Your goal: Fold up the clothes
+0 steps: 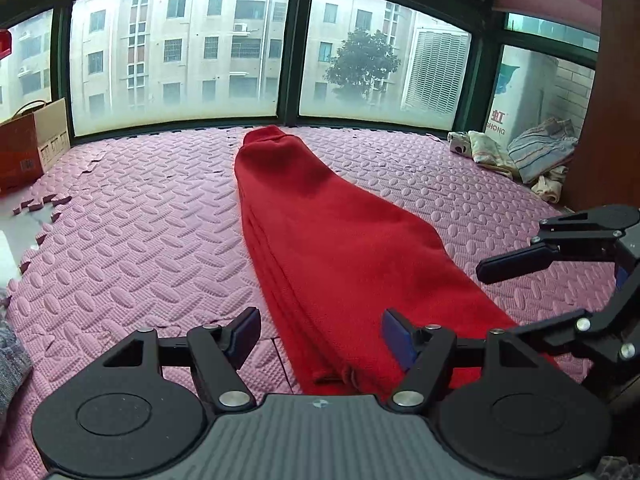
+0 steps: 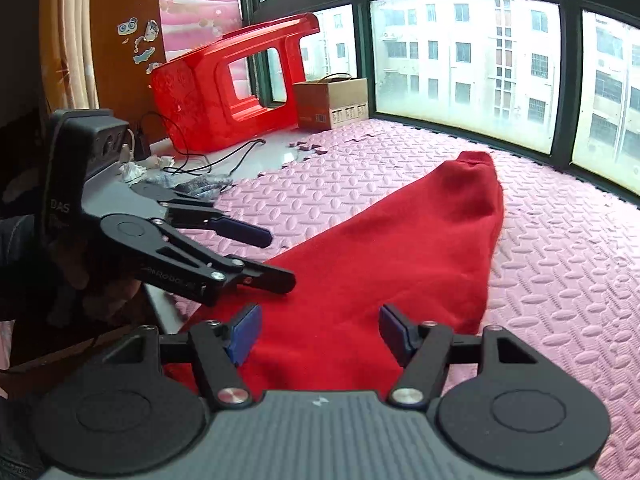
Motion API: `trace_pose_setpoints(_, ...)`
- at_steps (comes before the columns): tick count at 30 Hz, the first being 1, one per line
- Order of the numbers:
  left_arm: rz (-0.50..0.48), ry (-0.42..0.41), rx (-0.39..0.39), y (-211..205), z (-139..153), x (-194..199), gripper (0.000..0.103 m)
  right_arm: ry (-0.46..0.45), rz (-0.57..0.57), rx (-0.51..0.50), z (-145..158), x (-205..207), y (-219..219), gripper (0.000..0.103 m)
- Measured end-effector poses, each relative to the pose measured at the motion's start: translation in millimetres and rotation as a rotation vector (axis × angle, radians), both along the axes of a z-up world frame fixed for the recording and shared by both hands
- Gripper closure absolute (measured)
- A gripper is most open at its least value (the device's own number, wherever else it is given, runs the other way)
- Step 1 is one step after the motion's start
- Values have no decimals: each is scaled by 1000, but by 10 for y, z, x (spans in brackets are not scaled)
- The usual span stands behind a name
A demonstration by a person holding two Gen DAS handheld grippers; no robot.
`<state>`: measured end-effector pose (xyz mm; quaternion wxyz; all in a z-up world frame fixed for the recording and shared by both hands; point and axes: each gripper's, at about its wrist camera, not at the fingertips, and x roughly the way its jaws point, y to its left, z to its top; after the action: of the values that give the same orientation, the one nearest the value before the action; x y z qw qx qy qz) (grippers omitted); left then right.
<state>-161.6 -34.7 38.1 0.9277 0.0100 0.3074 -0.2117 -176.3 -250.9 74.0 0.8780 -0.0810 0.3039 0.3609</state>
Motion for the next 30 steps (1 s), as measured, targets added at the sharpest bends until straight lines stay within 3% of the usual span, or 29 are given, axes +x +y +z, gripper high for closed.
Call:
trace_pose_setpoints(8,55,27,15,-14,-63,165,25,38,-55,-4,-109,614,5,45)
trace_pose_setpoints(14,72,39,30,6,-113,213,10,112,-77,-57,-367,972,-24,49)
trace_pose_setpoints(18,75,30,31,6,-99,224,0,91,-73,-53,-234,1184,18,49)
trace_pose_setpoints(24,65,79,5,-21,-141,291,0,47,-83,-50,-120,1758,231,49)
trace_pose_setpoints(30,71,112,-25,-10,-172,312,0,28,-113,-84,-199,2265,402,53)
